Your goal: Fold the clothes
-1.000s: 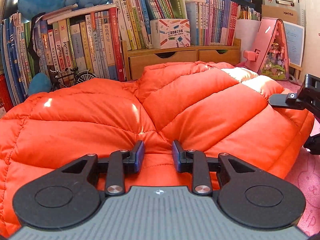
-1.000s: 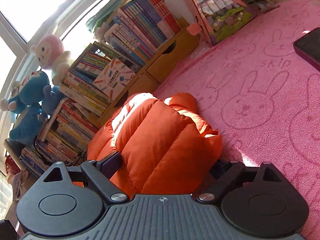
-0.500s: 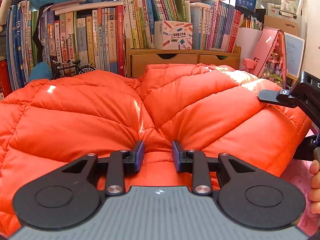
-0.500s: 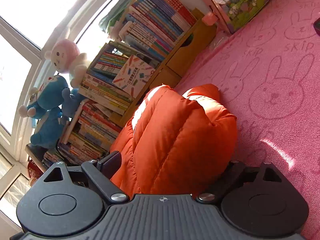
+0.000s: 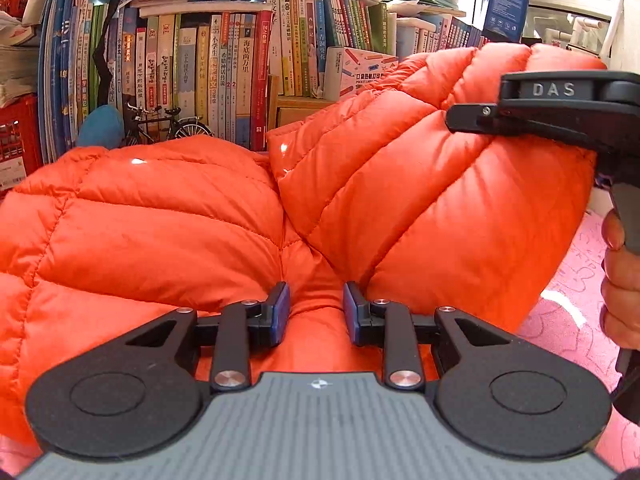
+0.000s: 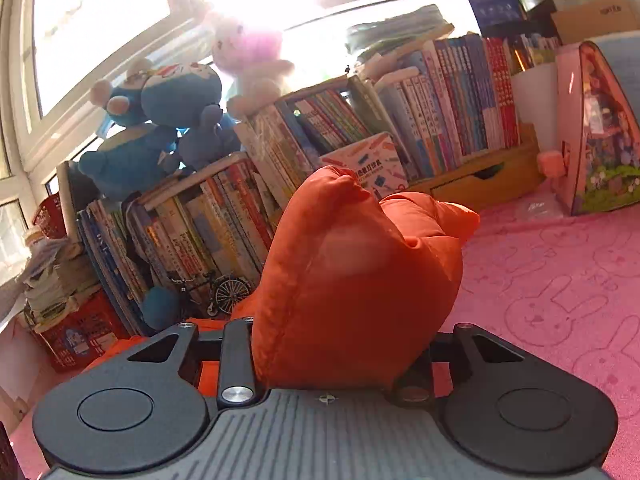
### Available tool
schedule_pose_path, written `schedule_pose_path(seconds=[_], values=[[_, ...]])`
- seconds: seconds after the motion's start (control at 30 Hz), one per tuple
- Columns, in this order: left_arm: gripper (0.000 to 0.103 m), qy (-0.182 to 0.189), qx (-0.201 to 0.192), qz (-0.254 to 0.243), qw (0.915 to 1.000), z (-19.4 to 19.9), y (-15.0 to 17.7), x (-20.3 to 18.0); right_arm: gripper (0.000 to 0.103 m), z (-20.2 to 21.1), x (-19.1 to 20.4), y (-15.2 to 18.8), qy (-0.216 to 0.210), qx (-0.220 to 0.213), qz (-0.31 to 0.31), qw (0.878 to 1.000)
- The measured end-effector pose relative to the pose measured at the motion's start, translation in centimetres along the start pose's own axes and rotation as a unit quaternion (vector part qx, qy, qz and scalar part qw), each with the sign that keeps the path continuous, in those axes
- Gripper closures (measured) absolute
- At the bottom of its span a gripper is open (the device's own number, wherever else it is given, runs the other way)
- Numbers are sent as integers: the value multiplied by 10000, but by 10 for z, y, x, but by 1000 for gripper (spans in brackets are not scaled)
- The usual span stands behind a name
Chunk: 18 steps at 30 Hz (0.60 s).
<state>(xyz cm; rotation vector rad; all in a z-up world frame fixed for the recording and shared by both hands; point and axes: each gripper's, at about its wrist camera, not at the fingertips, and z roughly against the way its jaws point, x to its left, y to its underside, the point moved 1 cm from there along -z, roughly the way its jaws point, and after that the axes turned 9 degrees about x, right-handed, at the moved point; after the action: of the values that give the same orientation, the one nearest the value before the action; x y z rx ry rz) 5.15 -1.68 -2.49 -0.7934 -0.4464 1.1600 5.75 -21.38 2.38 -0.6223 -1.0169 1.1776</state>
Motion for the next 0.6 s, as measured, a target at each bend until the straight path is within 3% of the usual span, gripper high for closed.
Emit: schedule_pose_path(seconds=[0.13,0.2,0.27,0.37,0.47,0.53,0.6], values=[[75,-36,28,-329,9994,8,17,1,67,11,51,-8,-124,-197,965,9951],[75,251,75,76,9996,6,15,13,68,13,81,-8,-281,-246,1473,9884],[76,686,132,537,9961,10,16,32,68,10,117,-2,-315,-357,2216,9740],[76,1749,169,1632,9708,34,34,81,69,2,166,15,-394,-488,3353,9400],[75,2075,-247,2464,9464,73,69,132,69,-9,198,33,-527,-448,4071,9108],[75,1507,-638,2570,9524,104,88,158,69,-15,216,47,-522,-466,4432,8937],[68,991,-969,2552,9569,131,99,173,69,-19,231,63,-427,-556,4795,8748]])
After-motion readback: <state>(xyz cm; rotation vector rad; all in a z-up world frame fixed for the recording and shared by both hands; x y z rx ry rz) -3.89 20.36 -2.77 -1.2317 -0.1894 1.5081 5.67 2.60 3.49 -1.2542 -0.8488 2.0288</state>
